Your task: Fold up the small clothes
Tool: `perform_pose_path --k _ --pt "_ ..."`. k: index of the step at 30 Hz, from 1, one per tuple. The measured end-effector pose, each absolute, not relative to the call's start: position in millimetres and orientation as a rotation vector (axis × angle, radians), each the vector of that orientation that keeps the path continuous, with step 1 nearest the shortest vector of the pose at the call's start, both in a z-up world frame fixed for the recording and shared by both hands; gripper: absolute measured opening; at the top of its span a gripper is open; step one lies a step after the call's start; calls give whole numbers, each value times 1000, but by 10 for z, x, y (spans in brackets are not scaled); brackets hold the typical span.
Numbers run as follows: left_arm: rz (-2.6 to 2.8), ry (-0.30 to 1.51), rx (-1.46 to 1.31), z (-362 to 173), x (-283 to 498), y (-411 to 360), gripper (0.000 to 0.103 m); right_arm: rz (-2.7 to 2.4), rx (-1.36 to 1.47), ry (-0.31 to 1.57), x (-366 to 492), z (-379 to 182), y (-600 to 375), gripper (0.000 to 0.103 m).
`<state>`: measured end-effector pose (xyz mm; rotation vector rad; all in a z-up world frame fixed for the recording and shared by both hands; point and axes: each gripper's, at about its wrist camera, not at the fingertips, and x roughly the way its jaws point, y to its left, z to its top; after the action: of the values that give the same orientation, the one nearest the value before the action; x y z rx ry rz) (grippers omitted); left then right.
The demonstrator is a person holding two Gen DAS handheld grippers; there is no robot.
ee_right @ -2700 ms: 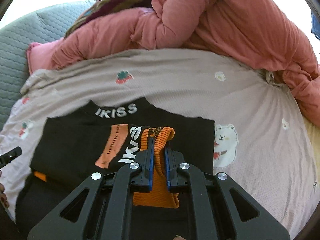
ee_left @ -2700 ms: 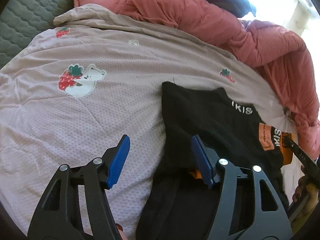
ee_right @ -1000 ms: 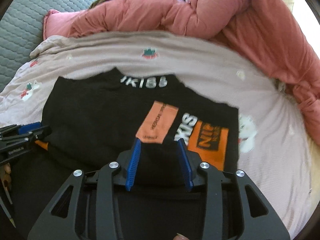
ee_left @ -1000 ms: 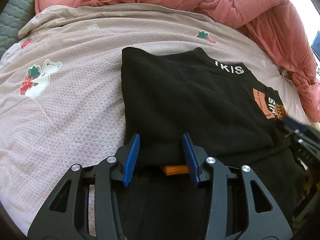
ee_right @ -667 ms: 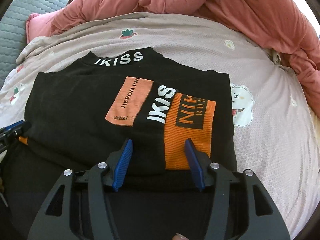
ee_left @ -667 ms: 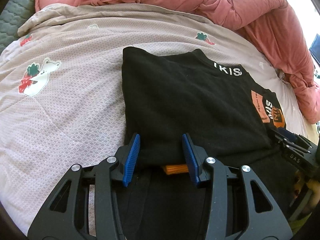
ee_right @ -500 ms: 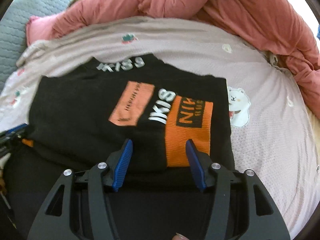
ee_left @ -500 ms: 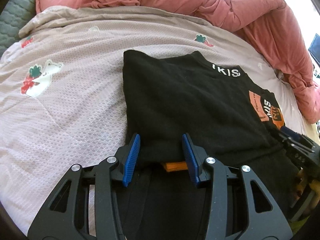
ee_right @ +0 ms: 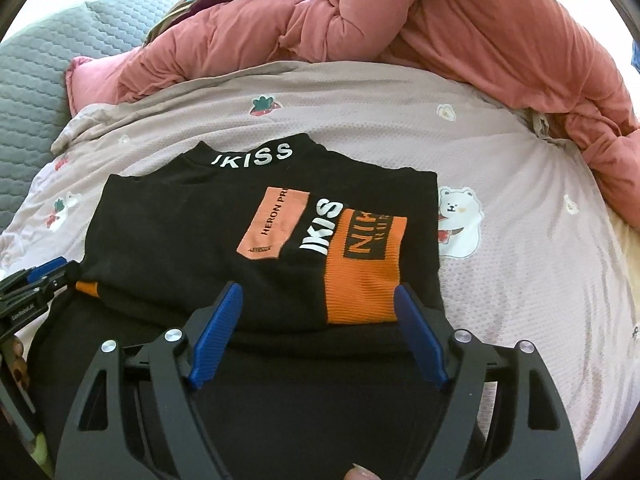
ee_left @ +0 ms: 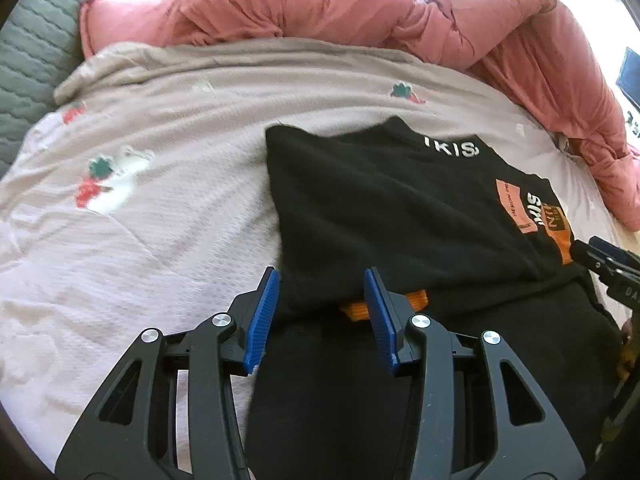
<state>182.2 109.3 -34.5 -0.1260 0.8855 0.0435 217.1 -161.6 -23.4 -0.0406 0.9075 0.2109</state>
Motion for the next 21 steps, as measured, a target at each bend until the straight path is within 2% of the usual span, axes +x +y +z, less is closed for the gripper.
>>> perform_pose_path --k 5,13,15,21 --pt "45 853 -116 -238 1730 1079 47 213 -42 886 2136 -169 -1619 93" --pt "65 809 -153 -61 1579 1097 73 248 -32 864 2084 -78 -1552 95" --pt "72 798 -145 -30 1540 1080 80 251 -26 857 2068 -57 -1548 98" --pt "93 785 -154 51 1449 1079 93 263 -19 852 2021 -16 -1550 98"
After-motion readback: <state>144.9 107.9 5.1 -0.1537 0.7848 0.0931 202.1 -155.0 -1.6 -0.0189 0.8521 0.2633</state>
